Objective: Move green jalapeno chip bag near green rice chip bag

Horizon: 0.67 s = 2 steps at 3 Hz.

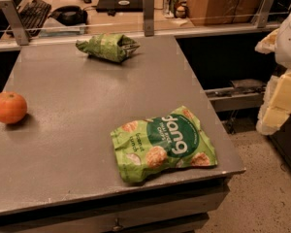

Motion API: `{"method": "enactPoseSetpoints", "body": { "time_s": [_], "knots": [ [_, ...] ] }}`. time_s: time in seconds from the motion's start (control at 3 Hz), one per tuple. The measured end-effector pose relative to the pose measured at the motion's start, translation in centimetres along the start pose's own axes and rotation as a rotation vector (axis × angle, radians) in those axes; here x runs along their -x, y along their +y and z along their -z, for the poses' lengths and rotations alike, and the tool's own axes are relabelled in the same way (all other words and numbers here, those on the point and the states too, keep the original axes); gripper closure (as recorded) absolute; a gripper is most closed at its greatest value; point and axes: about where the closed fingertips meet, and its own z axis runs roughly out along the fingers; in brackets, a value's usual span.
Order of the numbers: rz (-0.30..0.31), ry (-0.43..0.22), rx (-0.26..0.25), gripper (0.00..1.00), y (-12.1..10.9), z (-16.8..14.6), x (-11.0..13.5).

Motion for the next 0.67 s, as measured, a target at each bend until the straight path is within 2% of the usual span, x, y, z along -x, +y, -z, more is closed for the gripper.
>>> {"method": "enactPoseSetpoints", "body": {
  "time_s": [0.33, 0.67],
  "knots": [
    [0.0, 0.0, 0.0, 0.0, 0.0, 0.0, 0.0],
    [0.006, -0.048, -0.001, 0.0, -2.1, -2.0, 2.7]
  ]
}}
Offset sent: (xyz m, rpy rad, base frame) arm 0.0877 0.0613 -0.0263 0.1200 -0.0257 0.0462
